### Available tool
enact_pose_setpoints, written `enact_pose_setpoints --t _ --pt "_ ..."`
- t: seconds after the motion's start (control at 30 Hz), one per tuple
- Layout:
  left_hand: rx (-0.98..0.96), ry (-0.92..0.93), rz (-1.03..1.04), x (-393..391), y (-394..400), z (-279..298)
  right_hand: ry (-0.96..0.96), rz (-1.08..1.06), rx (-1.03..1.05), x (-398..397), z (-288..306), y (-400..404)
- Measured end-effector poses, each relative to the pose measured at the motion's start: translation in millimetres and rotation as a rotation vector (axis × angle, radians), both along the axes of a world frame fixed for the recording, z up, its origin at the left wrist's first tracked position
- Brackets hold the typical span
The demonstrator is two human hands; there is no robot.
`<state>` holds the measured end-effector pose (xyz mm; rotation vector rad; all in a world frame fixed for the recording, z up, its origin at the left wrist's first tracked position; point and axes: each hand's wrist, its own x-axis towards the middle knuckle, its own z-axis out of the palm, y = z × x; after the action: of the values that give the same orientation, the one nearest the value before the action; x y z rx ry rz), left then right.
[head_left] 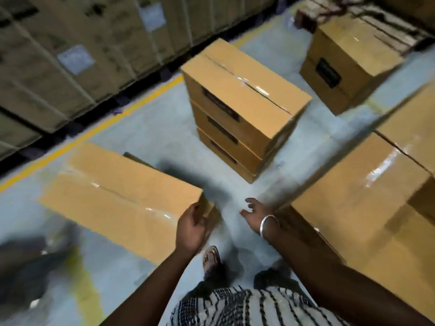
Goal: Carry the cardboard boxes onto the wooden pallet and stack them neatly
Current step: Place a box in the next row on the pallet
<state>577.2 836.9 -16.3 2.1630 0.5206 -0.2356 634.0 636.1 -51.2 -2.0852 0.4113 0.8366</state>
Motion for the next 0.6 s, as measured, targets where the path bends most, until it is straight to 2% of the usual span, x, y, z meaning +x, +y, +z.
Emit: enact_pose_setpoints --t 0.1,0.17,0.23,0.27,0.37,0.47,0.6 --pt "0.134 -0.011 0.265 -30.8 57.1 -7.7 -0.082 0.32 -0.043 20.5 10.3 77.8" --pt "0.155 0.026 0.538 -54.6 85.9 -13.6 -0.146 0.493 -0.089 34.2 10.4 121.2" --pt "0.045 0.086 0.82 -74.1 106.2 -14.2 -0.193 0.561 -0.133 45.3 7.5 153.0" --pt "-0.056 0.116 0.895 -80.2 112.0 -13.9 -0.21 0.58 -0.16 51.3 4.6 162.4" --pt "-0.356 0.227 0.931 -99.3 128.0 -23.9 -0.133 0.674 -0.248 62.3 -3.4 183.7" --pt "-0.607 0.372 0.88 -107.9 132.3 -33.0 -0.028 0.705 -0.223 63.7 -12.9 187.7" --pt "-0.754 0.29 0.861 -107.1 133.9 -24.9 0.0 0.699 -0.248 59.4 -13.0 183.6"
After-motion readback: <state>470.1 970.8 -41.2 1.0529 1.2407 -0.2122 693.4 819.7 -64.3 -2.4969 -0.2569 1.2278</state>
